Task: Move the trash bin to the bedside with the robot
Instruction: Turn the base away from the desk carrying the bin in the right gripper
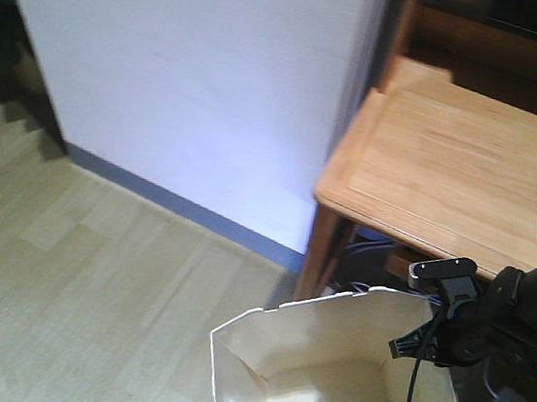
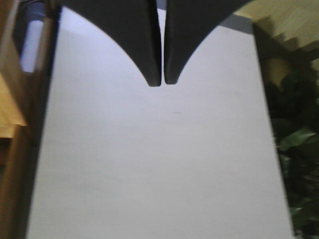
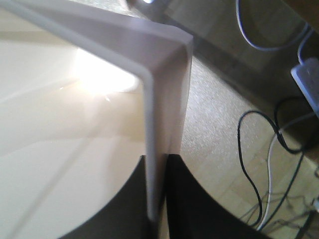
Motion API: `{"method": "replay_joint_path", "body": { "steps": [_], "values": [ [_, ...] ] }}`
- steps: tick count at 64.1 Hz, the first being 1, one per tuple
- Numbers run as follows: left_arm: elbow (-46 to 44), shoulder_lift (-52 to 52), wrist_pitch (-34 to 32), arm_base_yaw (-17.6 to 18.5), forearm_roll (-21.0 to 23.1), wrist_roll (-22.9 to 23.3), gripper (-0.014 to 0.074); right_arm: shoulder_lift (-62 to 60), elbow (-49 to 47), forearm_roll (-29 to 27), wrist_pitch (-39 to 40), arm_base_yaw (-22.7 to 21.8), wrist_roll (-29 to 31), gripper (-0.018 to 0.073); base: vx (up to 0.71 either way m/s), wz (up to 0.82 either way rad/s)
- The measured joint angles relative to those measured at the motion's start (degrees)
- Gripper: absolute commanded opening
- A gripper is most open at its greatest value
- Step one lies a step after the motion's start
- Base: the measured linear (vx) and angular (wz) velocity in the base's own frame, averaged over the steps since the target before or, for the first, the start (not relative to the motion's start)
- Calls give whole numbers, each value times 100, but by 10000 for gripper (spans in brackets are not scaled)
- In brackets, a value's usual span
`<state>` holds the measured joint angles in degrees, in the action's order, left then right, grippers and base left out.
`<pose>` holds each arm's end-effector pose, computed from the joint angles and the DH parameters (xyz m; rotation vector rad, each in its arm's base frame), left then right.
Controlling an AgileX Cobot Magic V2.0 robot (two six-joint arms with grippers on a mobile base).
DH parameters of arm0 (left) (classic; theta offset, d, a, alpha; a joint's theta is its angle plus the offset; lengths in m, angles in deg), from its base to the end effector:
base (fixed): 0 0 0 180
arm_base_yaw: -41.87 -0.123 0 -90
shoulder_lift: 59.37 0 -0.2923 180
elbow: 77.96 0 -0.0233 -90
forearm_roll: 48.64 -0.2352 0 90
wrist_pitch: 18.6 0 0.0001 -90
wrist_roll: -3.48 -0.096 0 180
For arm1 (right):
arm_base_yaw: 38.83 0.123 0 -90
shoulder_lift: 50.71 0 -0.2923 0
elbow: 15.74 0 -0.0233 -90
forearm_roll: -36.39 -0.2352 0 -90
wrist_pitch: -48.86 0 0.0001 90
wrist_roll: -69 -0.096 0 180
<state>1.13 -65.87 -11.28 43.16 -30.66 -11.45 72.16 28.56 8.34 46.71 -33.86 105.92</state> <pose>0.0380 -0.0047 0.1930 0.0075 1.6161 -0.0884 0.2506 0.0235 0.0501 -0.3584 2.9284 0.0164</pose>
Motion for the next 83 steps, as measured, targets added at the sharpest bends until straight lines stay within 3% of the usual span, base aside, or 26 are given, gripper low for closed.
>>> {"method": "replay_joint_path", "body": {
  "steps": [83],
  "values": [
    [0,0,0,0,0,0,-6,0,5,12,-19,0,-1,-3,6,60]
  ]
}}
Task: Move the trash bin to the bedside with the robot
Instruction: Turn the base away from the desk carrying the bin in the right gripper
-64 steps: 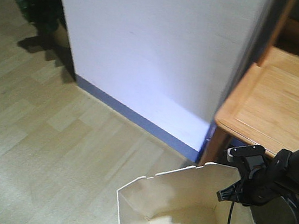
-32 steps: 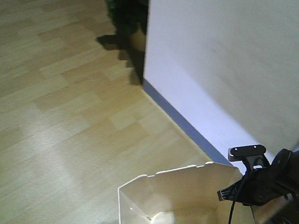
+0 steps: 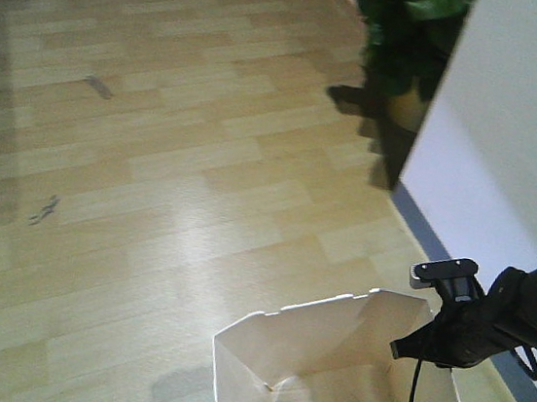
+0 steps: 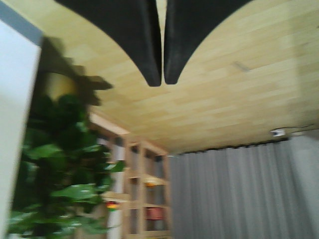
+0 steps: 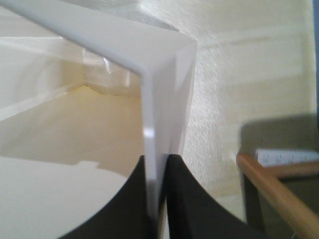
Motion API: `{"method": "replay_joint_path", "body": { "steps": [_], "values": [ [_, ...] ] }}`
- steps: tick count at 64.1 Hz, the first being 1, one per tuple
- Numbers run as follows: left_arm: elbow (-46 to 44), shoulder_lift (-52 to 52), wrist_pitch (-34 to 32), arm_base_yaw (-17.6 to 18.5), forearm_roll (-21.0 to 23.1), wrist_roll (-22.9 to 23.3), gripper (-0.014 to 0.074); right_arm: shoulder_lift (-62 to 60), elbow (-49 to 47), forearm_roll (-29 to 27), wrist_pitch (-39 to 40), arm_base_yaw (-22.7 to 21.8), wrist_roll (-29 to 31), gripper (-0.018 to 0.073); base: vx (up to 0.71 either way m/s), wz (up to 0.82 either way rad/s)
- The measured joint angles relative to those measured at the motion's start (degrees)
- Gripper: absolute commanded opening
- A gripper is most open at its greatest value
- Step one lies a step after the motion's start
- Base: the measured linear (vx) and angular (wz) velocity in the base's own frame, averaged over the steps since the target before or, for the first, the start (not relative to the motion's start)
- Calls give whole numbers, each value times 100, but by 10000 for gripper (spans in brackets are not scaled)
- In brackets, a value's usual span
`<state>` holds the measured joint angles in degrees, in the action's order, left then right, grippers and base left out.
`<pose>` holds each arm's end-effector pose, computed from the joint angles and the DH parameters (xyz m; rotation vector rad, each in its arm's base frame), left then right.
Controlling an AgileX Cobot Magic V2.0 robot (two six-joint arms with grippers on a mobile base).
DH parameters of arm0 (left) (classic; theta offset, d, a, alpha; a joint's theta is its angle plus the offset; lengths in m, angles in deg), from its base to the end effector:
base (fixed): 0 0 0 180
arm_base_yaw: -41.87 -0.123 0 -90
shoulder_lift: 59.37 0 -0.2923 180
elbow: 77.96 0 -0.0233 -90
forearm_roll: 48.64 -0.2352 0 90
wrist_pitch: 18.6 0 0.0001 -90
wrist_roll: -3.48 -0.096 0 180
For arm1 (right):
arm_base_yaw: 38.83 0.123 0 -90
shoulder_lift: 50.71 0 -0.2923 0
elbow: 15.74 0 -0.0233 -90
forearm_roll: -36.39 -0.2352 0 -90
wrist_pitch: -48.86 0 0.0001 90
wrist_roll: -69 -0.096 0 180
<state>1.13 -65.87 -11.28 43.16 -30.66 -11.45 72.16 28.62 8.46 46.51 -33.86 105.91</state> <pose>0.0380 -0.0047 0.1930 0.0075 1.6161 -0.0884 0.2500 0.0236 0.0499 -0.3619 2.9321 0.0186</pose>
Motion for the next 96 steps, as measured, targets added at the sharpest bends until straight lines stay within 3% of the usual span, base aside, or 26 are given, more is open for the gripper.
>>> {"method": "replay_joint_path", "body": {
  "steps": [45,96],
  "values": [
    [0,0,0,0,0,0,-6,0,0,-4,-38,0,0,-3,14,47],
    [0,0,0,0,0,0,-6,0,0,1,-61,0,0,-3,23,3]
  ]
}}
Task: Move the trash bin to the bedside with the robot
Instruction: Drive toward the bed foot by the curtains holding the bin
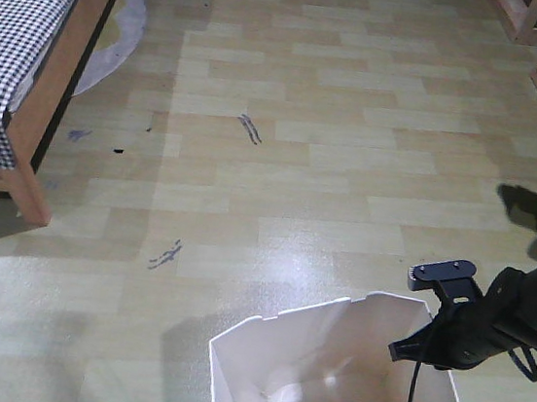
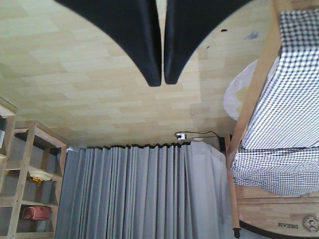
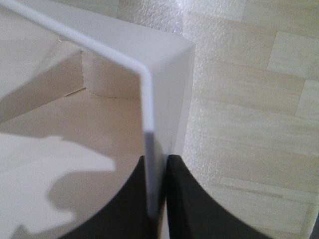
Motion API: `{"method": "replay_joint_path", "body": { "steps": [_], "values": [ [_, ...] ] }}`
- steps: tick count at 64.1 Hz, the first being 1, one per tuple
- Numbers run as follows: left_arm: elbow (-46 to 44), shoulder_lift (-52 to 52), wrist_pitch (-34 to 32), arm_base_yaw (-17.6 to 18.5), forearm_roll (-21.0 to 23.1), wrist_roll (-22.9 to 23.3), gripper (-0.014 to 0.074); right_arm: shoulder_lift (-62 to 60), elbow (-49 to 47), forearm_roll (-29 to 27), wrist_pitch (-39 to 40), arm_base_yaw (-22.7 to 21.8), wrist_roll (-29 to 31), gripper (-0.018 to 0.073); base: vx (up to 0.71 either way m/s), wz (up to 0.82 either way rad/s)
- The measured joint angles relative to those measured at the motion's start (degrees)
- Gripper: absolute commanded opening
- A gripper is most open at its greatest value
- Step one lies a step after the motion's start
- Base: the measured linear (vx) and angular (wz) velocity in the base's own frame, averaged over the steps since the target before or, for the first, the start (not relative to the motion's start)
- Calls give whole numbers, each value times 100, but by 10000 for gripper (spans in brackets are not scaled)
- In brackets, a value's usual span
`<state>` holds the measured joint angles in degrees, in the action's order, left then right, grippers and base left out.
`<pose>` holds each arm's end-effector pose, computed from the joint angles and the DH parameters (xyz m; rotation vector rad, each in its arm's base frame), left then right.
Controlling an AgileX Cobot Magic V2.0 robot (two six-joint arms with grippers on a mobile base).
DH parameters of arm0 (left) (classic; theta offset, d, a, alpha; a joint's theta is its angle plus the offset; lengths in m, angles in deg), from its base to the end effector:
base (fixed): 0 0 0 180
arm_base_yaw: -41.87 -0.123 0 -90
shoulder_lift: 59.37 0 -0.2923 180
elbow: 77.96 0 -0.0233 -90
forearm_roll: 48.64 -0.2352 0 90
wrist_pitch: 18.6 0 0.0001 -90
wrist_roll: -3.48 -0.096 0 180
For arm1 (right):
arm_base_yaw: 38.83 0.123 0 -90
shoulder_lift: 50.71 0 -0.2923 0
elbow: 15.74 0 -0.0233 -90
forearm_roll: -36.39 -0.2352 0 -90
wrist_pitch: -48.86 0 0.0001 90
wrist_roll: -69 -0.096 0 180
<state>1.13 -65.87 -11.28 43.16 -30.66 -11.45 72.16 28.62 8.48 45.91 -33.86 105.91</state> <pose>0.0380 -0.0047 0.1930 0.0075 1.6161 -0.0884 0.2491 0.0240 0.0498 -0.3643 2.9409 0.0263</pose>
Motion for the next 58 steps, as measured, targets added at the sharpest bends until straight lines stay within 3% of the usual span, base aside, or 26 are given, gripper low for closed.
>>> {"method": "replay_joint_path", "body": {
  "steps": [58],
  "values": [
    [0,0,0,0,0,0,-6,0,0,0,18,0,0,-3,40,3]
  ]
}}
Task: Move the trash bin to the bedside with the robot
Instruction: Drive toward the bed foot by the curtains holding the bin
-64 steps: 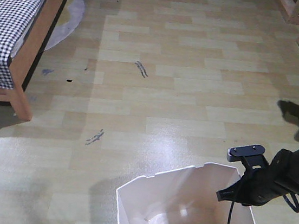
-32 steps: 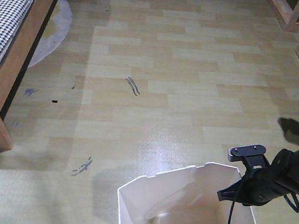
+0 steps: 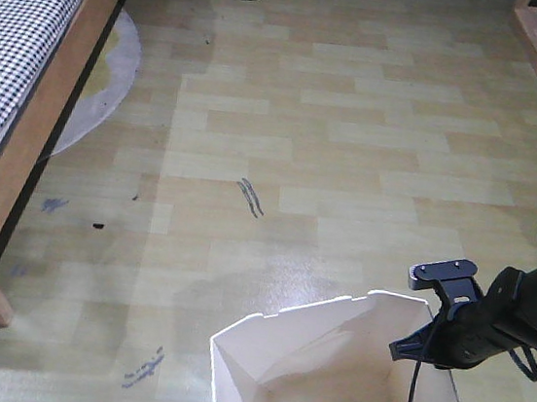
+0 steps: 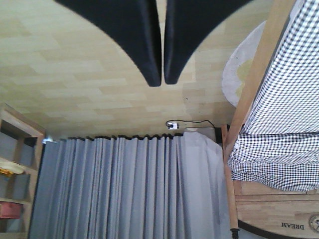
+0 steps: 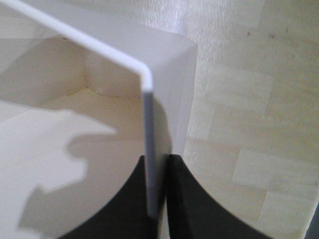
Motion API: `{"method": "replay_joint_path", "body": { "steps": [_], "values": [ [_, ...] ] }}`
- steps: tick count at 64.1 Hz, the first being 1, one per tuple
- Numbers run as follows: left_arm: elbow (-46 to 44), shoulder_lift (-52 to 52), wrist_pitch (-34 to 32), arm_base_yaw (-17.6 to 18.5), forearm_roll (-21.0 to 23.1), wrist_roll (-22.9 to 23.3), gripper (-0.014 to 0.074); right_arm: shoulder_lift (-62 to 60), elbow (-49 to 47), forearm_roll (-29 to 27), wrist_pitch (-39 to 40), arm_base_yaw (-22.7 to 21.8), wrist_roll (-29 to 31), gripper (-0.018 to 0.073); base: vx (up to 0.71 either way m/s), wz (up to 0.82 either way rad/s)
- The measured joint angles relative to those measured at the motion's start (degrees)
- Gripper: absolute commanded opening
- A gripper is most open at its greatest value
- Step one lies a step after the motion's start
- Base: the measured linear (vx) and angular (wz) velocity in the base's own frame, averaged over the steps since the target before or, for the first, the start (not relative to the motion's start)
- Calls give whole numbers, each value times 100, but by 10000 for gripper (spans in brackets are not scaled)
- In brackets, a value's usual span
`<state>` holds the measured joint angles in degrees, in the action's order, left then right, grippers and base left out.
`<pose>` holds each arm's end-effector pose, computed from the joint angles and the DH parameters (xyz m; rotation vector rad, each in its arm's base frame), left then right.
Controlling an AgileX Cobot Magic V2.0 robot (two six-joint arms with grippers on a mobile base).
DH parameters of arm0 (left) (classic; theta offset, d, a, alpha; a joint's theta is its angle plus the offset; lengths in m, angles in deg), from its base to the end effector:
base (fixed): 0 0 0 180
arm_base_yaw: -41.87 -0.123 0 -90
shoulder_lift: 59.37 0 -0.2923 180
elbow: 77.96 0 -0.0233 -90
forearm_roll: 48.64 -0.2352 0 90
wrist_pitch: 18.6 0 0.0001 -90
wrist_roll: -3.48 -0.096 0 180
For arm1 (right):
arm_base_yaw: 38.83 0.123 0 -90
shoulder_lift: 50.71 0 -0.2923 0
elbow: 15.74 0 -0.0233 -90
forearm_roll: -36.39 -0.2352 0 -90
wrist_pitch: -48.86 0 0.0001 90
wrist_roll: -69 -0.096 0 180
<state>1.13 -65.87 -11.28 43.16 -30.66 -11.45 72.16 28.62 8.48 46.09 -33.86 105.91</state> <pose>0.0380 -0.0047 0.1930 0.0075 1.6161 -0.0884 0.2493 0.0239 0.0498 -0.3638 2.9382 0.0240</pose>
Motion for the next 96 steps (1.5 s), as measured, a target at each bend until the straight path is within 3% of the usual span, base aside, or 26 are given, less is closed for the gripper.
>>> {"method": "replay_joint_path", "body": {
  "steps": [96],
  "values": [
    [0,0,0,0,0,0,-6,0,0,0,24,0,0,-3,49,4]
  ]
}}
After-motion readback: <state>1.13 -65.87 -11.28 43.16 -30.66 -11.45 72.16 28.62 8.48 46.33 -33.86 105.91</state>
